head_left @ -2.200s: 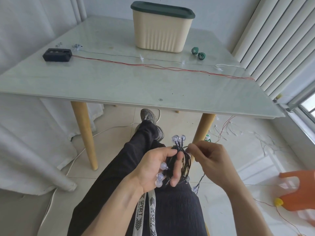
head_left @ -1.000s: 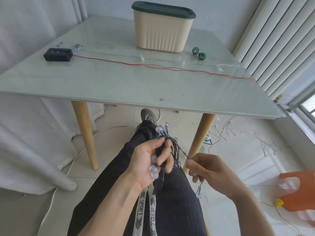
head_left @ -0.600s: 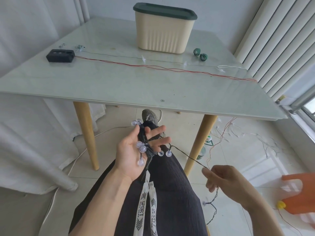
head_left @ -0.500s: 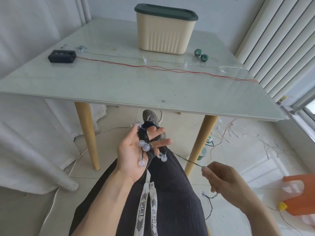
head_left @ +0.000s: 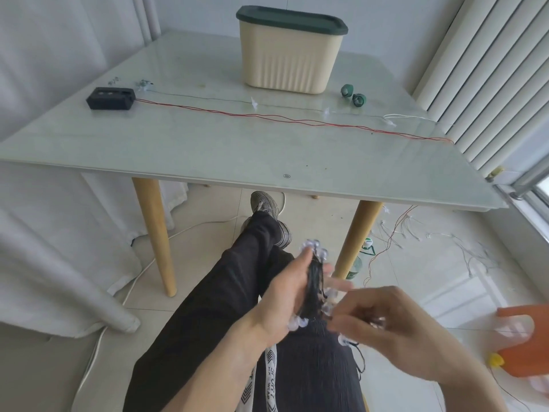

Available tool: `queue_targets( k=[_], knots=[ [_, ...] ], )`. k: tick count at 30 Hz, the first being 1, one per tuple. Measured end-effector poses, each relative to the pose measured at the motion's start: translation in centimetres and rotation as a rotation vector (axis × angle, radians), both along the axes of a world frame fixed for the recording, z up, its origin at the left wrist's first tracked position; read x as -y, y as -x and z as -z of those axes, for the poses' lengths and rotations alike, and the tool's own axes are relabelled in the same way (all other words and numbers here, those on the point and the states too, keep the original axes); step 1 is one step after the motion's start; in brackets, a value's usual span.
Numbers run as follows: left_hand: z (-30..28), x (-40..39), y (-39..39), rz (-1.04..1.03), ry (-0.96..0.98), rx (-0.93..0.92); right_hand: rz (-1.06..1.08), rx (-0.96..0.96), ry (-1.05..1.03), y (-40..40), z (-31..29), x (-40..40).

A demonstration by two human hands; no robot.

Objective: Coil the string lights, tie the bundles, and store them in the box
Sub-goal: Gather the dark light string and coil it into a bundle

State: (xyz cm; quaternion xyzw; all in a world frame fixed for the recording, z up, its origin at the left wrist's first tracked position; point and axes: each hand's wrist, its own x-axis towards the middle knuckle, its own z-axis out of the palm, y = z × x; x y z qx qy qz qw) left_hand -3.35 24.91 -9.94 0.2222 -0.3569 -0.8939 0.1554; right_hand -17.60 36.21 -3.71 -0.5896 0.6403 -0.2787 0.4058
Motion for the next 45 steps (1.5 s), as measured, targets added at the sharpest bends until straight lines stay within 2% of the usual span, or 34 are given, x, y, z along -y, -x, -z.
queue_targets(
  k=[2,6,10,18,22,25,29,32,34,39,42,45],
  knots=[
    [0.0,-0.5,0.1,0.128,0.061,0.008,0.1,0.101,0.111,0.3,0.2,0.1],
    [-0.3,-0.5,-0.2,0.216,0.037,-0.003,0.233,0.039,0.214,1.2,0.4,0.1],
    [-0.2,-0.1,-0.5,0.115,0.022,-0.009,0.158,0.003,0.149,1.8,0.4,-0.2],
    [-0.3,-0.9,0.3,-0.041,0.265,0.171,0.009,0.122,0.222,0.2,0.5,0.0],
    [-0.1,-0.7,0.2,-0.136,0.206,0.214,-0.02,0.152,0.191,0.1,0.3,-0.1],
    [-0.5,-0.5,-0.2,-0.103,0.17,0.141,0.018,0.106,0.159,0.4,0.3,-0.1],
    [-0.7,-0.6,-0.5,-0.026,0.213,0.057,0.148,0.066,0.19,0.4,0.1,0.0],
    [-0.5,-0.6,-0.6,0.054,0.196,0.032,0.228,-0.043,0.233,0.0,0.0,0.5],
    [-0.5,-0.6,-0.7,0.115,0.172,-0.017,0.268,-0.122,0.28,-0.1,0.2,0.8],
    [-0.5,-0.4,-0.7,0.274,0.077,-0.095,0.406,-0.159,0.329,-0.1,0.7,1.4],
    [-0.6,-0.3,-0.8,0.182,0.078,-0.047,0.475,-0.131,0.319,-0.2,1.0,1.7],
    [-0.6,0.5,-1.1,0.07,-0.031,-0.147,0.443,-0.038,0.177,0.6,1.6,1.7]
  ],
)
